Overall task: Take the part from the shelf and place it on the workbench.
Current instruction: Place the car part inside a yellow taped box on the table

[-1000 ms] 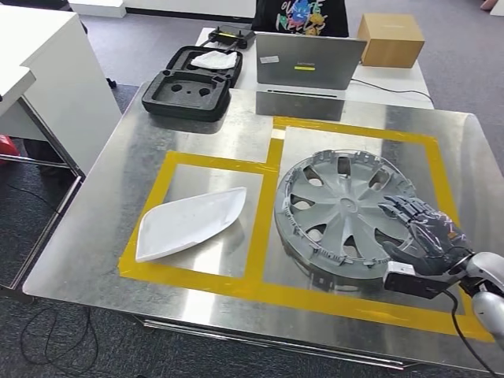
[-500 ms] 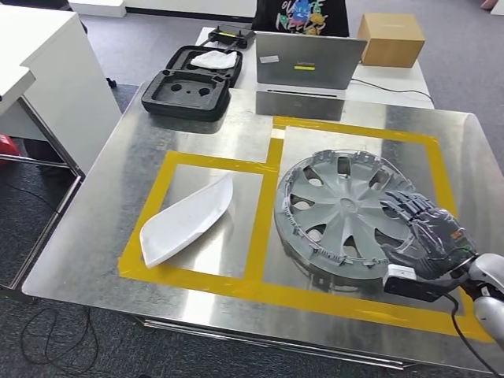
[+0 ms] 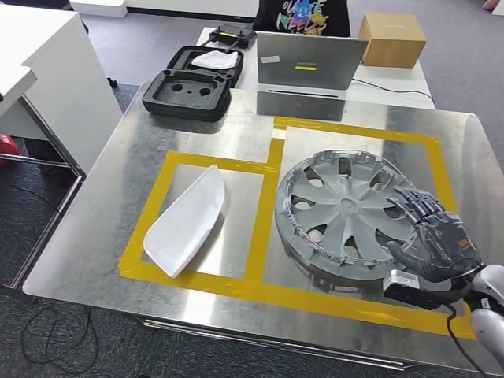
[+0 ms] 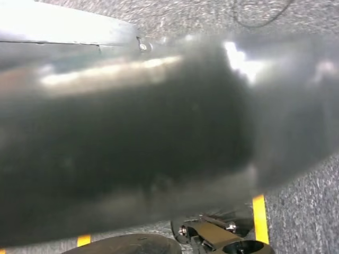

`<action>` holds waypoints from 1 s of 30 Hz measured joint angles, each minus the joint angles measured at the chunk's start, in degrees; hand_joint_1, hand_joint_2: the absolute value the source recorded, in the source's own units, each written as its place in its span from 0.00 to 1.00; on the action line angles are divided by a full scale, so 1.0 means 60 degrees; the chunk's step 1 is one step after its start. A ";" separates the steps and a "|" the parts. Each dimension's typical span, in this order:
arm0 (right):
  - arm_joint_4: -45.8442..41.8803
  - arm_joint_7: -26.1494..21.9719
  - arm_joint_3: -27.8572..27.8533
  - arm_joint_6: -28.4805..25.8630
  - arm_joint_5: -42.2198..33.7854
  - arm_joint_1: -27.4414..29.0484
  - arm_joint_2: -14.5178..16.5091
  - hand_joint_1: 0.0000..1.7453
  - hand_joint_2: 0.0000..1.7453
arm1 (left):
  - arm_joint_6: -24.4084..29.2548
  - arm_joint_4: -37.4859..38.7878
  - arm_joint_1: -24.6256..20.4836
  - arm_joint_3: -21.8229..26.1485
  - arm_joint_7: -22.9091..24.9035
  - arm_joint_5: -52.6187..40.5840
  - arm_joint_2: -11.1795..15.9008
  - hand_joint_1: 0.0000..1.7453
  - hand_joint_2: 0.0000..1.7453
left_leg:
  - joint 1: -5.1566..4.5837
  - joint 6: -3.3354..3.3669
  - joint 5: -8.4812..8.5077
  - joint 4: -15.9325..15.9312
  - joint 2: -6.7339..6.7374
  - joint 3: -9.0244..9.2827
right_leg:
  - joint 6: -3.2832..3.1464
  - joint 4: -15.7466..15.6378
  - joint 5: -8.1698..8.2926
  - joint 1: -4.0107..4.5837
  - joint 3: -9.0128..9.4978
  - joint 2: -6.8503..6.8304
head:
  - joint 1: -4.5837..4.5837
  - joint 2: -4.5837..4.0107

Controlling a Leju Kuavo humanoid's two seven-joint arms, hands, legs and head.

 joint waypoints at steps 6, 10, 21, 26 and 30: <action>-0.1072 -0.0772 -0.1157 -0.2568 -0.0634 0.1655 0.1860 0.00 1.00 | 0.0274 0.0000 0.0011 0.0225 0.0053 0.0286 -0.0086 0.00 1.00 | 0.0006 -0.0008 -0.0008 -0.0020 -0.0011 0.0001 | -0.0017 0.0000 -0.0024 0.0008 -0.0003 -0.0008 | -0.0003 0.0000; -0.1438 -0.1165 -0.1781 -0.2972 -0.1780 0.2359 0.3073 0.00 1.00 | 0.0386 0.0000 0.0020 0.0414 0.0091 0.0471 -0.0133 0.00 1.00 | 0.0007 -0.0010 -0.0009 -0.0026 -0.0010 0.0002 | -0.0020 0.0000 -0.0027 0.0008 -0.0007 -0.0006 | -0.0003 0.0000; -0.1441 -0.2224 -0.3858 -0.1338 -0.4386 0.2714 0.5599 0.00 1.00 | 0.0676 0.0000 0.0059 0.0754 0.0118 0.0660 -0.0193 0.00 0.00 | 0.0006 -0.0010 -0.0006 -0.0026 -0.0005 0.0014 | -0.0020 0.0000 -0.0024 0.0006 0.0005 0.0002 | -0.0002 0.0000; -0.1427 -0.2300 -0.4277 -0.1133 -0.4350 0.2706 0.6024 0.00 1.00 | 0.0697 0.0000 0.0064 0.0756 0.0089 0.0603 -0.0220 0.00 0.00 | 0.0005 -0.0010 -0.0006 -0.0026 -0.0005 0.0014 | -0.0020 0.0000 -0.0024 0.0005 0.0004 0.0003 | -0.0002 0.0000; -0.1426 -0.2379 -0.4453 -0.0960 -0.4277 0.2700 0.6235 0.00 1.00 | 0.0697 0.0000 0.0067 0.0756 0.0055 0.0566 -0.0232 0.00 0.00 | -0.0006 -0.0004 -0.0012 -0.0016 -0.0006 0.0014 | -0.0014 -0.0009 -0.0020 -0.0003 0.0005 0.0003 | -0.0003 0.0000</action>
